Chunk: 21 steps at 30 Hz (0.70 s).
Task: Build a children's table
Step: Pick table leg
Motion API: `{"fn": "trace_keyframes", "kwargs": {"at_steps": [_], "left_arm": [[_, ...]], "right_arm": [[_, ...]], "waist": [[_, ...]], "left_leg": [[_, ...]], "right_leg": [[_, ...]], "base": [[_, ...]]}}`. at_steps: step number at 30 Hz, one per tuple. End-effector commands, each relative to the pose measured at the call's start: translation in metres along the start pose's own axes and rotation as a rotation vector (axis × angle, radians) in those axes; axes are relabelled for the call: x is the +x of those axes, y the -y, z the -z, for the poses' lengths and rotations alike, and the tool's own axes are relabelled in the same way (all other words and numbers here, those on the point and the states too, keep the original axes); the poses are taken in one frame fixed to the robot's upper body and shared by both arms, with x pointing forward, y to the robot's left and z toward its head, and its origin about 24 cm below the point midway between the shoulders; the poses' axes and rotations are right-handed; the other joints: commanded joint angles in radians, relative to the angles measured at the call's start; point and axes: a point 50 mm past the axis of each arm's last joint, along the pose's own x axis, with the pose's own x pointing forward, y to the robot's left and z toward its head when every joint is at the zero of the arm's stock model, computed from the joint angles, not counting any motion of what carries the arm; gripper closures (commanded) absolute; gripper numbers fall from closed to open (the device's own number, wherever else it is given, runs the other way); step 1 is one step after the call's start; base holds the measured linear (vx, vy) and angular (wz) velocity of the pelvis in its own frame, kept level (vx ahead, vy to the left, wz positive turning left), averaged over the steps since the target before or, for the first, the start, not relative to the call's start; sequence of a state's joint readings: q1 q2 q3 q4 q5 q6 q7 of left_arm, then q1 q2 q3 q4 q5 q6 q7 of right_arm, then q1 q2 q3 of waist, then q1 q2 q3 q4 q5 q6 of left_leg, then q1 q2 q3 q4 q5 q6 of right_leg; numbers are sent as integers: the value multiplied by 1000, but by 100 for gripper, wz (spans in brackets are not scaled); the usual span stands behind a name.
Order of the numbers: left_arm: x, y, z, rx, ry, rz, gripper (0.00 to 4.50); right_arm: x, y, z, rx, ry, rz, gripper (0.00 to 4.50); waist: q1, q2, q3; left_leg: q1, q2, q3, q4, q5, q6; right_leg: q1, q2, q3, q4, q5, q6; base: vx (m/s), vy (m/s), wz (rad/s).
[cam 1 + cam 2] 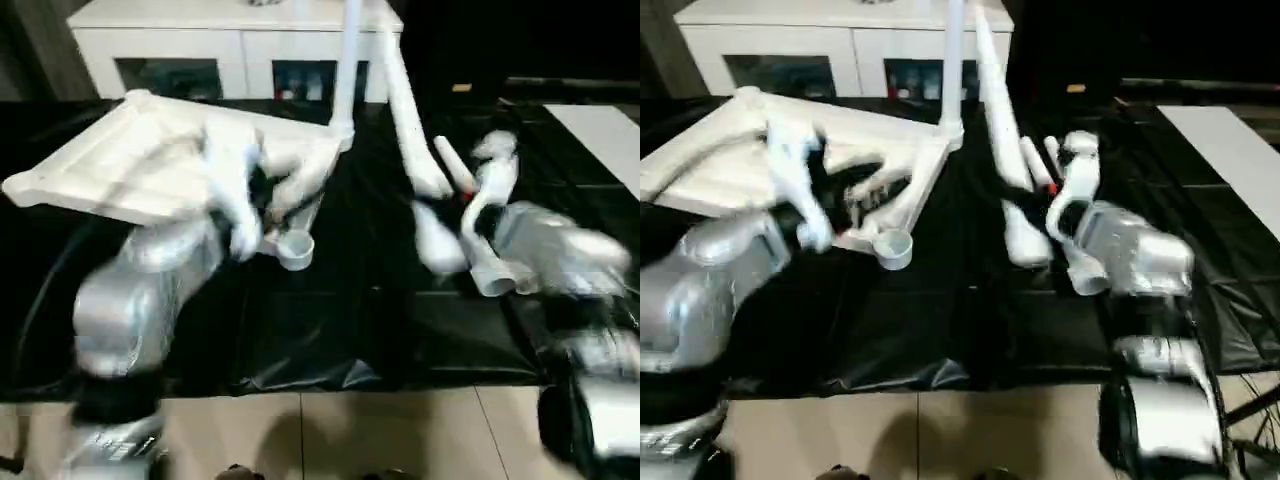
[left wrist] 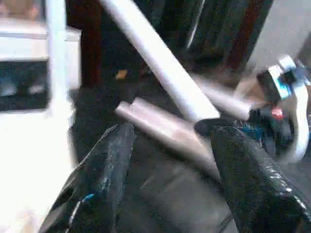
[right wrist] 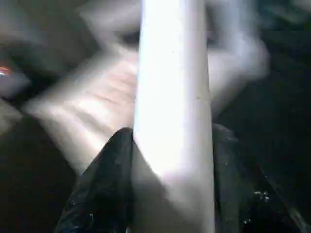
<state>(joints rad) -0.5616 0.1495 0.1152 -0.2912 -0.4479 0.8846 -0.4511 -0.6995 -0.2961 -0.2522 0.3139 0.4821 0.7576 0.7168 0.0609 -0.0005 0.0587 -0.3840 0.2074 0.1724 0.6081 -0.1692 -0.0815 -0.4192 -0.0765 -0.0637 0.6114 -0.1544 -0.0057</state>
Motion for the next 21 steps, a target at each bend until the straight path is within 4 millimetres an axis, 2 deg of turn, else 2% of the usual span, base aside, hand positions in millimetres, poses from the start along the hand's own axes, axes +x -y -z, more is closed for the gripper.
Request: {"fn": "trace_keyframes", "kwargs": {"at_steps": [1,2,3,4,5,7,8,11,12,14,18,21], "left_arm": [[6,5,-3,-106,28,71,117],[12,10,-8,-163,58,117,106],[17,12,-11,-203,64,134,96],[22,13,-12,-230,62,149,96],[28,14,-16,-268,70,177,89],[32,17,-20,-303,82,216,75],[35,19,-24,-350,93,253,64],[40,21,-28,-387,88,298,41],[41,22,-28,-393,86,307,33],[46,19,-24,-388,57,276,8],[50,15,-19,-378,29,229,0],[50,15,-21,-393,39,226,0]], "right_arm": [[-12,-10,-3,20,39,-144,268],[-17,-14,1,42,36,-205,268],[-19,-16,3,59,34,-243,268],[-22,-18,6,82,37,-289,268],[-26,-21,9,82,25,-327,268],[-27,-24,10,94,22,-359,268],[-29,-29,9,100,24,-396,268],[-29,-36,8,86,19,-443,268],[-29,-36,8,82,17,-448,268],[-28,-38,7,87,18,-462,268],[-27,-40,7,89,16,-478,268],[-26,-41,8,81,1,-479,268]], "waist": [[9,-10,-80],[10,-15,-78],[14,-14,-78],[16,-26,-77],[23,-25,-76],[26,-30,-75],[27,-37,-74],[29,-34,-73],[30,-36,-74],[30,-34,-72],[31,-34,-75],[32,-34,-76]], "left_leg": [[12,6,9,-59,-156,60],[11,6,9,-60,-163,60],[16,5,11,-59,-181,56],[18,7,11,-60,-190,55],[16,7,8,-62,-196,51],[14,5,7,-61,-190,48],[11,4,8,-62,-183,40],[9,2,6,-62,-177,41],[14,3,7,-61,-184,41],[13,5,4,-64,-188,37],[12,6,2,-66,-181,31],[11,8,1,-66,-172,27]], "right_leg": [[61,-39,33,-64,-181,-209],[62,-39,32,-69,-207,-209],[57,-37,32,-75,-244,-203],[56,-38,31,-79,-263,-198],[58,-42,29,-82,-316,-173],[57,-42,28,-84,-337,-160],[59,-44,28,-86,-352,-145],[58,-44,26,-90,-384,-124],[54,-44,27,-94,-401,-111],[52,-44,24,-97,-419,-97],[54,-45,25,-94,-393,-96],[56,-46,26,-89,-356,-112]], "base": [[0,0,0],[0,0,0],[0,0,0],[0,0,0],[0,0,0],[0,0,0],[0,0,0],[0,0,0],[0,0,0],[0,0,0],[0,0,0],[0,0,0]]}}
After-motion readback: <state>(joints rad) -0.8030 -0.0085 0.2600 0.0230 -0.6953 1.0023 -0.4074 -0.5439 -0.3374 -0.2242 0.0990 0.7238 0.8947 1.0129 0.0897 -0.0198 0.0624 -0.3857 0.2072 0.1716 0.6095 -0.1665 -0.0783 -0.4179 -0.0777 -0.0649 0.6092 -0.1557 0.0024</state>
